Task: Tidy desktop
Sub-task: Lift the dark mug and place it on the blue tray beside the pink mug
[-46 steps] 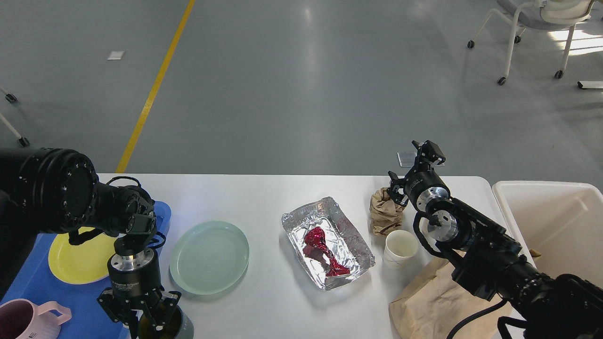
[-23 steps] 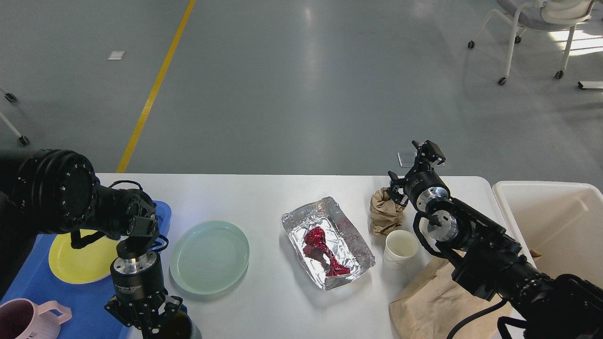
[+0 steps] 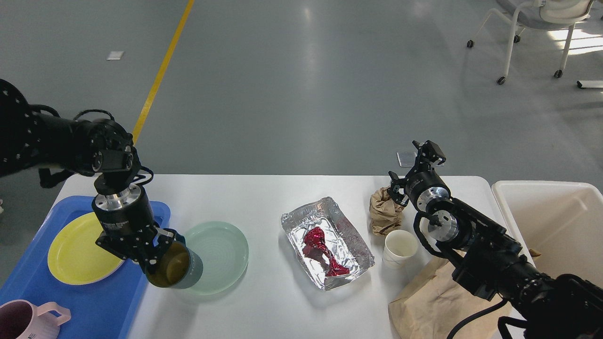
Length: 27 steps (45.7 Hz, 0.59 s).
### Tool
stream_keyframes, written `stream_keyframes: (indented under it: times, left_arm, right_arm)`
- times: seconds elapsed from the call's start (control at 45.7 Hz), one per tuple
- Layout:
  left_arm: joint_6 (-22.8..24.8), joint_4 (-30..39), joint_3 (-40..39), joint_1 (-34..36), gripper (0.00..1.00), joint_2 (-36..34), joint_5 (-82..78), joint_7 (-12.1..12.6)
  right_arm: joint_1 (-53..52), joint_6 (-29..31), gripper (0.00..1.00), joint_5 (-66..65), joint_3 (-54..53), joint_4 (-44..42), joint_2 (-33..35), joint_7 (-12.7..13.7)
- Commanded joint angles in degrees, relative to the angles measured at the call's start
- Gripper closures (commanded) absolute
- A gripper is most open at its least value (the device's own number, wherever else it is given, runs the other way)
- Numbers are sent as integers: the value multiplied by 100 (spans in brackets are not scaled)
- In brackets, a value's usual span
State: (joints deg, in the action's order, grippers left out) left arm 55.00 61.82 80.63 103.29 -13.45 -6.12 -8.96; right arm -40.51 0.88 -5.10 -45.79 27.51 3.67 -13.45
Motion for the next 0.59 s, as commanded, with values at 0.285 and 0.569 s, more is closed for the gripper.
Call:
stream_keyframes:
  times: [0.285, 0.569]
  left_arm:
    - [0, -29, 5, 473, 100, -1194, -47, -9]
    - [0, -591, 23, -871, 100, -1792, -38, -27]
  right_arm:
    - [0, 0, 0, 0, 0, 8, 2, 1]
    - [0, 0, 0, 0, 0, 8, 2, 9]
